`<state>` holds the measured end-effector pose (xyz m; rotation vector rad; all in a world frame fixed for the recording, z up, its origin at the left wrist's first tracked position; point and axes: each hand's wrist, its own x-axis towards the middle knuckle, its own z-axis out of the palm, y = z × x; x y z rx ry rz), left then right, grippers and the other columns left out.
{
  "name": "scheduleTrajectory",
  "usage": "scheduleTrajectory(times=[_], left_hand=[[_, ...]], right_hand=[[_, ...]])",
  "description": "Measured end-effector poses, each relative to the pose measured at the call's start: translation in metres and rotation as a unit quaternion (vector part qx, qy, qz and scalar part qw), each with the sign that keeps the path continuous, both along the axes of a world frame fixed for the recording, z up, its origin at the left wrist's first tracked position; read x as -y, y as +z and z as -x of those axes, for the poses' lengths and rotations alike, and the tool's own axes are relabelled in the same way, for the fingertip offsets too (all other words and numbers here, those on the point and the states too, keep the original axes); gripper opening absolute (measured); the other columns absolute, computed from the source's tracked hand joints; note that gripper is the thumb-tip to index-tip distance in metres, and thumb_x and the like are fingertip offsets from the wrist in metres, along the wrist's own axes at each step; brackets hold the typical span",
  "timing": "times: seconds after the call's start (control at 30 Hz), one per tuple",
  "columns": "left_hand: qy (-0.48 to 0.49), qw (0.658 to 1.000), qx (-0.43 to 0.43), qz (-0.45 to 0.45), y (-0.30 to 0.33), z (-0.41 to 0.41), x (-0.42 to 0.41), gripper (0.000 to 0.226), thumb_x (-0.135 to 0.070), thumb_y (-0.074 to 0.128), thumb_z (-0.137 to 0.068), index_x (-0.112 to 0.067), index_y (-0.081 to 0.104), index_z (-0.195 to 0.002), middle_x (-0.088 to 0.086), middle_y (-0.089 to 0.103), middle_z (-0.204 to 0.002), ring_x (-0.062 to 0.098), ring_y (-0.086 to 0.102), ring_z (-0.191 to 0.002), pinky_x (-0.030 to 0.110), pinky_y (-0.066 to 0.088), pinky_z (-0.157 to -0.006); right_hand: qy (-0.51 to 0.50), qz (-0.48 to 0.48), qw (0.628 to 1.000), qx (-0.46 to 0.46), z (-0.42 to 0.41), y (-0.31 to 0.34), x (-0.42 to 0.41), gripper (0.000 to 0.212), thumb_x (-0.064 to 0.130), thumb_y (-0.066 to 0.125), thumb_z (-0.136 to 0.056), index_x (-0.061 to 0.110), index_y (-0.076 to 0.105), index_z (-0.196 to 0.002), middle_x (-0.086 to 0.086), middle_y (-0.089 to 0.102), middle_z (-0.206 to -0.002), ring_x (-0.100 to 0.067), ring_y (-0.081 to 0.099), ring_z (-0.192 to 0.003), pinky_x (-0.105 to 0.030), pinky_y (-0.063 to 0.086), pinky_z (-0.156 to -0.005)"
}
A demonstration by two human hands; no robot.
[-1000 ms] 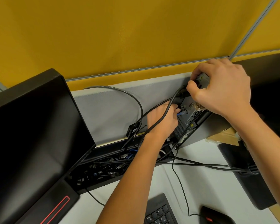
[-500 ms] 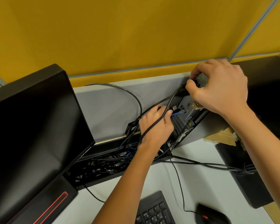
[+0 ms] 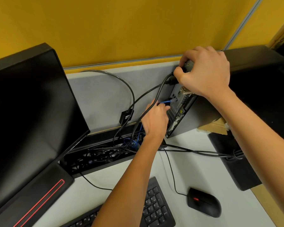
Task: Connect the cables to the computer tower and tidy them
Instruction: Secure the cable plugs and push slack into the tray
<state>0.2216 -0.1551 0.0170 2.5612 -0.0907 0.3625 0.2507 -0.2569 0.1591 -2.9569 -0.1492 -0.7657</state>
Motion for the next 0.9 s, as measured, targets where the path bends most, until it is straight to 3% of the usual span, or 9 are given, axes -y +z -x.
scheduleTrajectory(times=[0.17,0.33,0.43,0.53,0.63,0.77,0.9], left_hand=[[0.051,0.995,-0.011,0.089,0.007,0.001,0.008,0.029,-0.035,0.053,-0.095,-0.013,0.073,-0.097,0.006,0.061,-0.095,0.026,0.059,-0.074,0.03,0.029,-0.051],[0.024,0.999,0.003,0.044,0.005,-0.001,0.009,0.024,-0.029,0.058,-0.093,-0.011,0.073,-0.089,0.006,0.058,-0.087,0.026,0.057,-0.073,0.029,0.029,-0.047],[0.014,0.999,0.023,0.047,0.004,-0.002,0.008,0.011,-0.022,0.075,-0.08,-0.013,0.074,-0.074,0.004,0.057,-0.071,0.023,0.055,-0.055,0.018,0.016,-0.041],[0.01,0.998,0.058,0.032,-0.004,-0.006,0.008,0.011,-0.02,0.083,-0.069,-0.015,0.073,-0.067,0.002,0.058,-0.066,0.018,0.052,-0.046,0.017,0.022,-0.039],[-0.017,0.996,0.082,0.012,-0.009,-0.011,0.001,0.01,-0.021,0.08,-0.073,-0.014,0.074,-0.07,0.002,0.058,-0.067,0.019,0.053,-0.047,0.019,0.027,-0.041],[-0.024,0.996,0.083,-0.02,-0.004,-0.013,0.0,0.011,-0.021,0.073,-0.082,-0.011,0.074,-0.076,0.005,0.059,-0.073,0.021,0.054,-0.051,0.022,0.024,-0.043],[-0.046,0.995,0.044,-0.082,-0.005,-0.011,-0.001,0.017,-0.018,0.055,-0.095,-0.013,0.069,-0.104,0.003,0.058,-0.107,0.019,0.058,-0.076,0.023,0.02,-0.045]], right_hand=[[0.0,-0.001,1.0,0.001,0.0,0.001,0.0,0.027,0.044,0.048,-0.074,0.025,0.066,-0.082,0.003,0.062,-0.088,-0.025,0.054,-0.096,-0.033,0.034,-0.082],[-0.001,-0.007,1.0,-0.003,-0.001,-0.002,0.002,0.027,0.046,0.048,-0.074,0.025,0.065,-0.081,0.007,0.054,-0.082,-0.023,0.053,-0.094,-0.033,0.032,-0.081],[0.001,-0.01,1.0,0.003,-0.002,-0.003,0.003,0.028,0.046,0.047,-0.074,0.025,0.064,-0.08,0.005,0.059,-0.085,-0.023,0.053,-0.094,-0.033,0.033,-0.083],[0.001,-0.01,1.0,0.008,-0.004,-0.004,0.004,0.029,0.047,0.046,-0.073,0.025,0.064,-0.081,0.004,0.061,-0.088,-0.022,0.053,-0.094,-0.032,0.033,-0.083],[0.003,-0.008,1.0,0.013,-0.004,-0.005,0.004,0.029,0.047,0.047,-0.074,0.025,0.065,-0.082,0.004,0.062,-0.089,-0.023,0.053,-0.095,-0.033,0.034,-0.085],[0.004,-0.007,1.0,0.012,-0.005,-0.005,0.004,0.029,0.046,0.047,-0.074,0.025,0.065,-0.082,0.004,0.062,-0.091,-0.023,0.053,-0.096,-0.034,0.033,-0.085],[0.004,-0.01,1.0,0.012,-0.006,-0.006,0.005,0.029,0.046,0.047,-0.074,0.024,0.065,-0.082,0.004,0.062,-0.09,-0.023,0.053,-0.096,-0.034,0.033,-0.085]])
